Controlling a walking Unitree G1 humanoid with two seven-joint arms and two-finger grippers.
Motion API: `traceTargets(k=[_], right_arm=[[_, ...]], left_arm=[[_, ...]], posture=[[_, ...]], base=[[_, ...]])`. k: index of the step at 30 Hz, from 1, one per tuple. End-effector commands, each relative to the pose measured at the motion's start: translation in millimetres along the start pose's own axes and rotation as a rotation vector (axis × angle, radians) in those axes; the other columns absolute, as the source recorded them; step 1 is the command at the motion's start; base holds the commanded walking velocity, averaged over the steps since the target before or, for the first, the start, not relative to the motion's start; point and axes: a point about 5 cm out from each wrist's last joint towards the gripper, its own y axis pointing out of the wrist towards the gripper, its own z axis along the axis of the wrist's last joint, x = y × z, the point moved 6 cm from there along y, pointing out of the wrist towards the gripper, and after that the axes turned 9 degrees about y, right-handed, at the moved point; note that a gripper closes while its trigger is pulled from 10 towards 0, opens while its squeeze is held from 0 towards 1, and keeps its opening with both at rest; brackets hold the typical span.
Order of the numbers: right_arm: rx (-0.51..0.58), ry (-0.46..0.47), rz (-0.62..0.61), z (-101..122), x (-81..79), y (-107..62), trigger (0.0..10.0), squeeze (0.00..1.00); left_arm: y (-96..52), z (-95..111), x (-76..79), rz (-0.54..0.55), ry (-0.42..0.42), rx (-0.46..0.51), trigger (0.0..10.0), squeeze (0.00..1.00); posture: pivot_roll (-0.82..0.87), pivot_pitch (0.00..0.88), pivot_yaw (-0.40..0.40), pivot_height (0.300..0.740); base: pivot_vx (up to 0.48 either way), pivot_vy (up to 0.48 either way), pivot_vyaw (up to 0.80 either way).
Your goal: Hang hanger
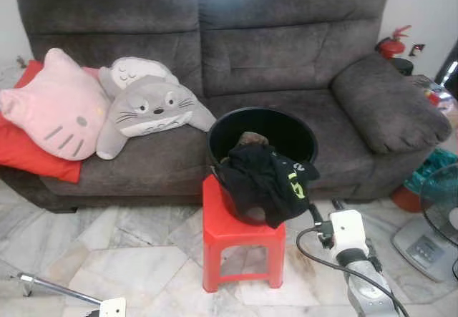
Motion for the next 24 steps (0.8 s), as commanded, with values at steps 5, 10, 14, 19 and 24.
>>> traceTargets(k=[5, 10, 14, 19, 24], right_arm=[[0.082, -0.063, -0.026, 10, -1.6, -14.6, 10.0, 0.00], [0.119, -0.051, 0.005, 28, -14.3, -29.3, 10.0, 0.00], [0.051, 0.013, 0.069, 13, -26.4, -32.1, 10.0, 0.00], [-0.060, 0.126, 0.132, -2, -37.3, -24.6, 10.0, 0.00], [-0.079, 0.139, 0.177, 1, -42.3, -22.1, 10.0, 0.00]], left_arm=[[-0.2, 0, -0.5, 0.005, 0.014, 0.000, 10.0, 0.00], [-0.6, -1, -0.4, 0.006, 0.017, 0.001, 10.0, 0.00], [-0.9, -2, -0.1, 0.005, 0.021, -0.001, 10.0, 0.00], [-0.3, 0, 0.9, 0.007, 0.015, 0.005, 10.0, 0.00], [-0.2, 1, 0.9, 0.008, 0.013, 0.006, 10.0, 0.00]], posture=[[-0.17, 0.000, 0.047, 0.740], [-0.17, 0.000, 0.047, 0.740], [-0.18, 0.000, 0.050, 0.740], [-0.19, 0.000, 0.040, 0.740], [-0.19, 0.000, 0.039, 0.740]], base=[[0.000, 0.000, 0.00], [0.000, 0.000, 0.00], [0.000, 0.000, 0.00], [0.000, 0.000, 0.00], [0.000, 0.000, 0.00]])
